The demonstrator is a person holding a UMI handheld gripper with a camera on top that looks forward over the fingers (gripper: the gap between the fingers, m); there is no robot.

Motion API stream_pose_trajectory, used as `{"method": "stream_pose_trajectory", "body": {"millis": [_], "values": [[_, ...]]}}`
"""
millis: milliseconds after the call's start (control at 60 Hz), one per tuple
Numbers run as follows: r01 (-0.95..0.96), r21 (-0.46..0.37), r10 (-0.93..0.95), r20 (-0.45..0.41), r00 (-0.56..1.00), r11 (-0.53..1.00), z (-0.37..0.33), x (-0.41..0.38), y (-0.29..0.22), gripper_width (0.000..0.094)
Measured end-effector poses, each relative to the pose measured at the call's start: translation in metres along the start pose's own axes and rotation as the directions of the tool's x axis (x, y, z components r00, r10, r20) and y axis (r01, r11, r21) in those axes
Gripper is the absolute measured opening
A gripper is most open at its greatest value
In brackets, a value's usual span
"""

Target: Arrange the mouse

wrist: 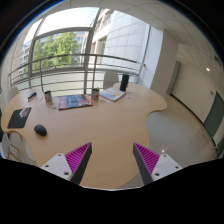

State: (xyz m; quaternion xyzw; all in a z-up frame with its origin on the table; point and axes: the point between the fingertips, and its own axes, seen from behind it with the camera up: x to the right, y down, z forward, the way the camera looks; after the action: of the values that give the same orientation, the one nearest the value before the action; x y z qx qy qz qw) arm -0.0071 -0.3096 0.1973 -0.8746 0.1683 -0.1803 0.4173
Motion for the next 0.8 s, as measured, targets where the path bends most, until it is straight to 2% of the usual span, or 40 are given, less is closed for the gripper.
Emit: {"method": "stream_pose_trajectory", "body": {"millis": [217, 400, 667, 800], "values": [[-0.02, -0.057, 0.019, -0.019, 1.0, 0.998, -0.017, -0.032, 0.053, 0.0845], [-0.053, -0.091, 0.059, 0.065, 0.996, 0.994, -0.018, -0.161, 0.109, 0.0844], [0.046, -0.055, -0.031, 0.24, 0.97, 0.997, 0.049, -0.313, 0.088, 0.0844], [0.07, -0.037, -0.057, 0.283, 0.958, 0.997, 0.095, -0.361, 0.066, 0.0843]]}}
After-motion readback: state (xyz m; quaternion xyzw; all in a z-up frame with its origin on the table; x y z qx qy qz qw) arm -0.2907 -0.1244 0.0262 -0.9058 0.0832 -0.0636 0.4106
